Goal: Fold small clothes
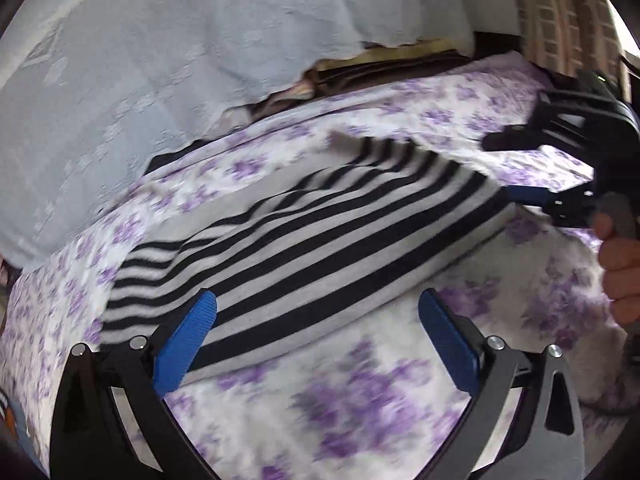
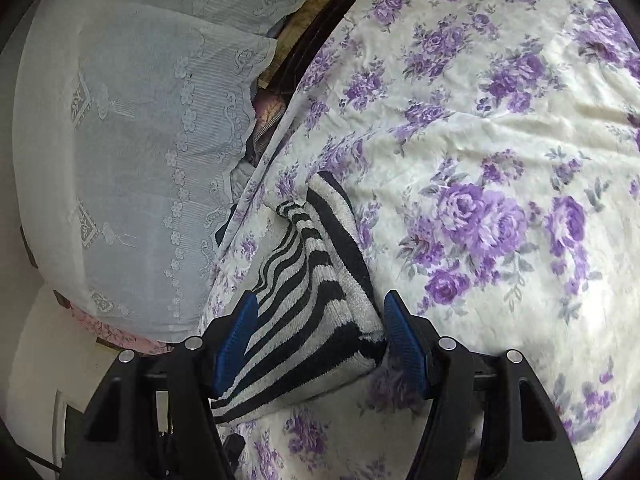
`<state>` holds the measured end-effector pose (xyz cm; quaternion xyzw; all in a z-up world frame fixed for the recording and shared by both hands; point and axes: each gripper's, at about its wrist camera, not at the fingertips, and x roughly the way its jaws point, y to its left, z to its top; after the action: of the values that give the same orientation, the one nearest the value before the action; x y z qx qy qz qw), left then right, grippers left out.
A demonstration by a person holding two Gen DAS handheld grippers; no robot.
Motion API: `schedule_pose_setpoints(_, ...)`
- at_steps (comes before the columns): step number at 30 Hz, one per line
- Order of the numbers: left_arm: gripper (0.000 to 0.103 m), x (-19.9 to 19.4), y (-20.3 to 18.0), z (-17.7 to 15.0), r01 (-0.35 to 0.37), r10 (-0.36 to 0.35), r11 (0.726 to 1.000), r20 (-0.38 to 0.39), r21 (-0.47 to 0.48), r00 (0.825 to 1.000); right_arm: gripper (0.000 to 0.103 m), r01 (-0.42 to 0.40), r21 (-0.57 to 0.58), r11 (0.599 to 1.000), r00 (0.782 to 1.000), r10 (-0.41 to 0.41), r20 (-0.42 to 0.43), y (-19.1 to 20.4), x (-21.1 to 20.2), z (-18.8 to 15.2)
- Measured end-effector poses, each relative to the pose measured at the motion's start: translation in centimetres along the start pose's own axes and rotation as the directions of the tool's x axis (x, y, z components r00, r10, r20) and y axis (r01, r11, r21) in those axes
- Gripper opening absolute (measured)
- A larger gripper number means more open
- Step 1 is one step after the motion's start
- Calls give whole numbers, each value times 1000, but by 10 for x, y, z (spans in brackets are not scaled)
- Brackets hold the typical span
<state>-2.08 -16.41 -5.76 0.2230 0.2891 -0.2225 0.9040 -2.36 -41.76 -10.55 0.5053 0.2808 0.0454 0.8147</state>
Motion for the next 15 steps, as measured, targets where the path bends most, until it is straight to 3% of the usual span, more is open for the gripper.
schedule_pose_setpoints(9,98,56,-51,19,35,-30,996,-58,77,998,66,48,-84,995,997,-52,-50,7,38,37)
schedule_pose_setpoints(15,98,73,-59,22,45,-36,995,-94,93,995,53,24,-113,993,995,-35,-95,8,67,52)
